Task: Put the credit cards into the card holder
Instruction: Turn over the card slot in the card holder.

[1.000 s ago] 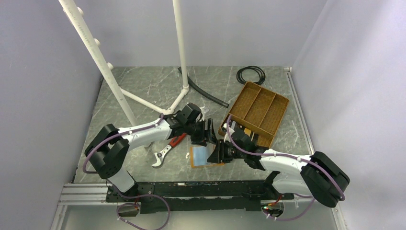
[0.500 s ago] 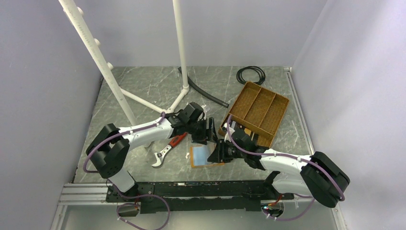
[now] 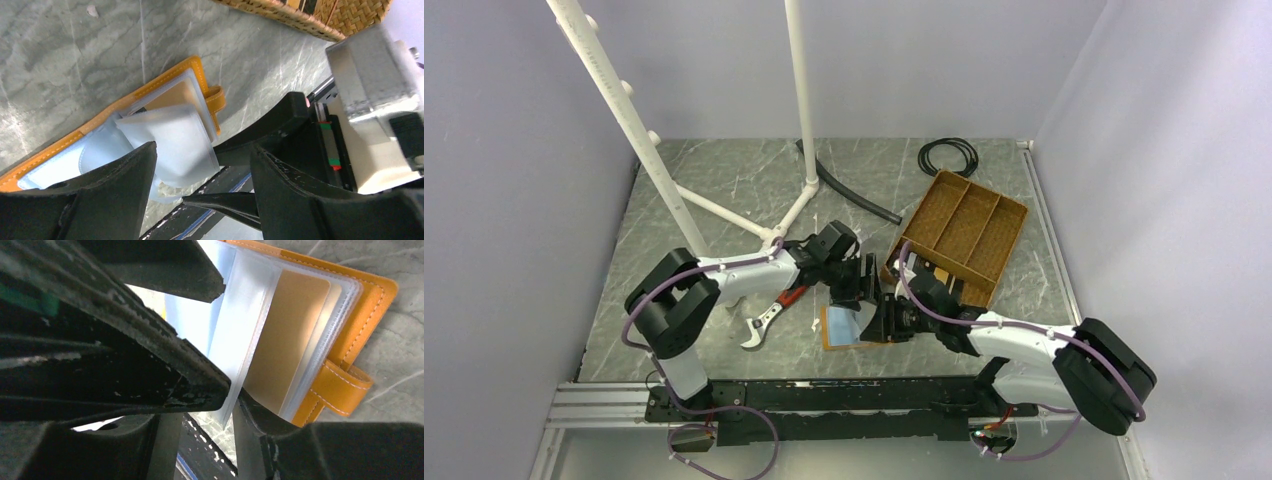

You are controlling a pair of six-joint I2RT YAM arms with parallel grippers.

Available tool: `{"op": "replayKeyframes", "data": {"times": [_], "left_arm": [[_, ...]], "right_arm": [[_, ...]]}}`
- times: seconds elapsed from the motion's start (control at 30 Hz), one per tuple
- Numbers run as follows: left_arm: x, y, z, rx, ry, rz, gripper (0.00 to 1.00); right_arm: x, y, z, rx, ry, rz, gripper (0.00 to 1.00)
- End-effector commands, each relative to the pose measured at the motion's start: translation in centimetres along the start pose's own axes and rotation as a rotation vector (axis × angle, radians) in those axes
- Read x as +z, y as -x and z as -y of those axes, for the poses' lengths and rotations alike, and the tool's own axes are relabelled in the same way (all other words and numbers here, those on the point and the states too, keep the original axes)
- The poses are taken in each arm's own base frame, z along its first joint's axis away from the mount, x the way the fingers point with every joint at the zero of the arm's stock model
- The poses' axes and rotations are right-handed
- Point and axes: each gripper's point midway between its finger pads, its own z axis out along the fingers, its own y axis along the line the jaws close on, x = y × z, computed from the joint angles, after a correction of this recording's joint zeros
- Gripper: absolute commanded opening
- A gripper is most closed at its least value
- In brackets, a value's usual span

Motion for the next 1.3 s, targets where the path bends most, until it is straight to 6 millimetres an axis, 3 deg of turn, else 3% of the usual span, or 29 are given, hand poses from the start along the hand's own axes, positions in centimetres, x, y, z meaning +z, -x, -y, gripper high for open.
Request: {"op": "replayKeyframes", "data": {"times": [0.0,0.2,0.3,0.43,0.53,0.73,1.0,1.27], "left_arm": [[-1.1,-1.2,1.4,0.033,-0.029,0.0,0.73],[-2.3,-1.9,-1.3,0.023,0.059,0.016,0.73],[-2.9,-1.5,-1.9,0.031,0.09,0.028,0.73],[-4.3,-0.8,-0.7,0.052,0.061,0.067,0.73],[-5.3,-0.6,0.1,0.054,0.038,0.087,0.71],[-5.3,-1.3,0.5,0.033,-0.003,0.072,0.69],[-3.5,-2.5,-1.9,-0.015,0.039,0.034,0.62],[-3.5,-3.0,-3.0,-0.024,0.073,0.034,0.62]], "right_arm": [[-0.7,2.1,-1.3,-0.049,0.0,0.071,0.44],[-3.9,3.2,1.6,-0.024,-0.268,0.12,0.62],[-5.2,4.3,1.8,-0.044,-0.311,0.153,0.66],[-4.5,4.4,1.6,-0.026,-0.252,0.135,0.55],[-3.7,4.6,1.4,0.003,-0.178,0.134,0.39],[-2.3,4.4,1.6,0.016,-0.127,0.101,0.36],[-2.4,3.7,2.0,0.017,-0.125,0.089,0.29],[-1.7,3.2,2.3,0.032,-0.112,0.072,0.28]]}}
